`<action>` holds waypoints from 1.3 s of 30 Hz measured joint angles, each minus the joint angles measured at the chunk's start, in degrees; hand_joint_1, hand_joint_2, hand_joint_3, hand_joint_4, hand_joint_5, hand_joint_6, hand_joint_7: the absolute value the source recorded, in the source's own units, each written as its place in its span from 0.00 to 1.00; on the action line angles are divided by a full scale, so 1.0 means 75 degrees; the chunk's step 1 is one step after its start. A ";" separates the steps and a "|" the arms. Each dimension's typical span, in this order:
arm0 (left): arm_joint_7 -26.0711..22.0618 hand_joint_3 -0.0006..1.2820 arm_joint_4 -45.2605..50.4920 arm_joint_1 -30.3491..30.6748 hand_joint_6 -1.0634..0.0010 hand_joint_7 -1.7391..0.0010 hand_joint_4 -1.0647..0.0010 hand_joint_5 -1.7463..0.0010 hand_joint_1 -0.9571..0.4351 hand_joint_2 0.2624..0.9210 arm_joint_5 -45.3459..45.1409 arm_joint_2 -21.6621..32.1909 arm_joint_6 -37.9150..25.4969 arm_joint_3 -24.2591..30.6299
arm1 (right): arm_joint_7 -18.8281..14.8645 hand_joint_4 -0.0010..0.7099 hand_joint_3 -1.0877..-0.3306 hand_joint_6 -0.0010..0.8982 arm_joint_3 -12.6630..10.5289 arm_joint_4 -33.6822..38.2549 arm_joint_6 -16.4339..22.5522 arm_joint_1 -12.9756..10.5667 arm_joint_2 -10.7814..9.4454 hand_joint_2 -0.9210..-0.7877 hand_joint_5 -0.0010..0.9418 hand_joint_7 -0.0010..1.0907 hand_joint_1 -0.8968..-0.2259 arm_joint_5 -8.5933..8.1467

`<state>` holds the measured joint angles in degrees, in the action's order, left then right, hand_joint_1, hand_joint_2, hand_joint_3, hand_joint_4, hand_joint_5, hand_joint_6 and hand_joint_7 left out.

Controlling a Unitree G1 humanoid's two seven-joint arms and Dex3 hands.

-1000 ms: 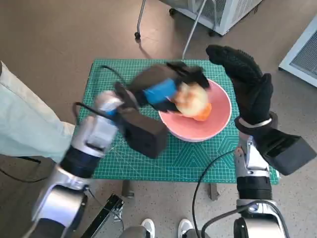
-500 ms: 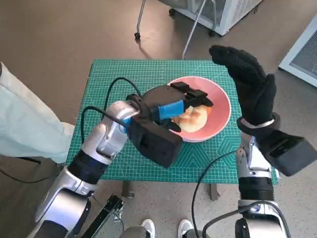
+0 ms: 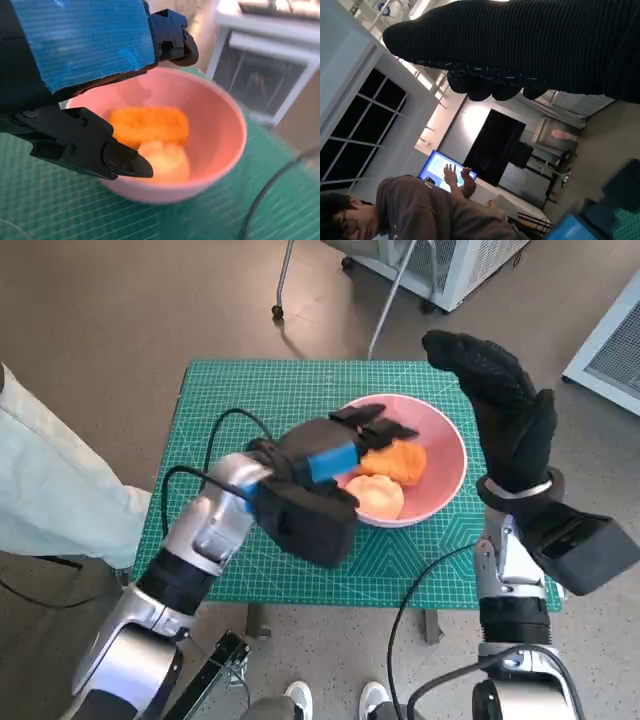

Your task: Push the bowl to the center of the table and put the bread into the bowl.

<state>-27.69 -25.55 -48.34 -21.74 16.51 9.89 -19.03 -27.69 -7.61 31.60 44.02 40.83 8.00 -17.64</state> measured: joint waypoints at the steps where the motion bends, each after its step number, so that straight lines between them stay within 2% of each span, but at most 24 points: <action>1: 0.0045 0.04 0.0001 0.0019 0.80 0.68 0.77 0.94 0.49 0.92 0.0238 -0.0046 -0.0001 0.0201 | 0.0013 0.40 0.48 0.00 -0.0003 -0.0005 0.0000 0.0000 -0.0001 0.00 0.02 0.69 0.34 0.0001; 5: 0.0323 0.04 -0.0003 0.0091 0.76 0.65 0.70 0.93 0.46 0.96 0.1062 -0.0203 0.0190 0.0881 | 0.0048 0.40 0.48 0.00 -0.0009 -0.0031 0.0000 0.0001 -0.0012 0.00 0.02 0.68 0.34 0.0001; 9: 0.0694 0.05 0.0016 0.0191 0.75 0.66 0.65 0.93 0.44 0.99 0.1630 -0.0246 0.0687 0.1482 | 0.0109 0.40 0.48 0.00 -0.0013 -0.0084 -0.0004 0.0001 -0.0044 0.00 0.02 0.68 0.34 -0.0002; 17: 0.1464 0.11 0.0629 0.0758 0.81 0.71 0.69 0.96 0.41 1.00 0.2734 -0.0517 0.1512 0.2490 | 0.0318 0.40 0.48 0.00 -0.0017 -0.0202 -0.0017 0.0006 -0.0062 0.00 0.02 0.69 0.35 0.0066; 25: 0.1849 0.18 0.1333 0.1431 0.91 0.67 0.74 0.98 0.42 1.00 0.3134 -0.0852 0.2070 0.2774 | 0.0674 0.39 0.47 0.00 0.0008 -0.0231 0.0009 0.0130 -0.0143 0.00 0.01 0.69 0.37 0.0411; 33: 0.1848 0.20 0.1355 0.1545 0.94 0.66 0.78 1.00 0.40 1.00 0.3197 -0.0732 0.2401 0.2895 | 0.0993 0.38 0.44 0.00 0.0034 -0.0233 0.0065 0.0240 -0.0168 0.00 0.01 0.68 0.38 0.0820; 39: 0.1851 0.21 0.1355 0.1548 0.95 0.65 0.78 1.00 0.40 1.00 0.3239 -0.0733 0.2528 0.2961 | 0.1138 0.37 0.43 0.00 0.0120 -0.0302 0.0012 0.0287 -0.0169 0.00 0.00 0.68 0.37 0.0991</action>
<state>-13.80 -15.39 -36.73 2.55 11.01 28.84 3.17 -19.15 -6.71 29.34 44.11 42.99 6.73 -10.21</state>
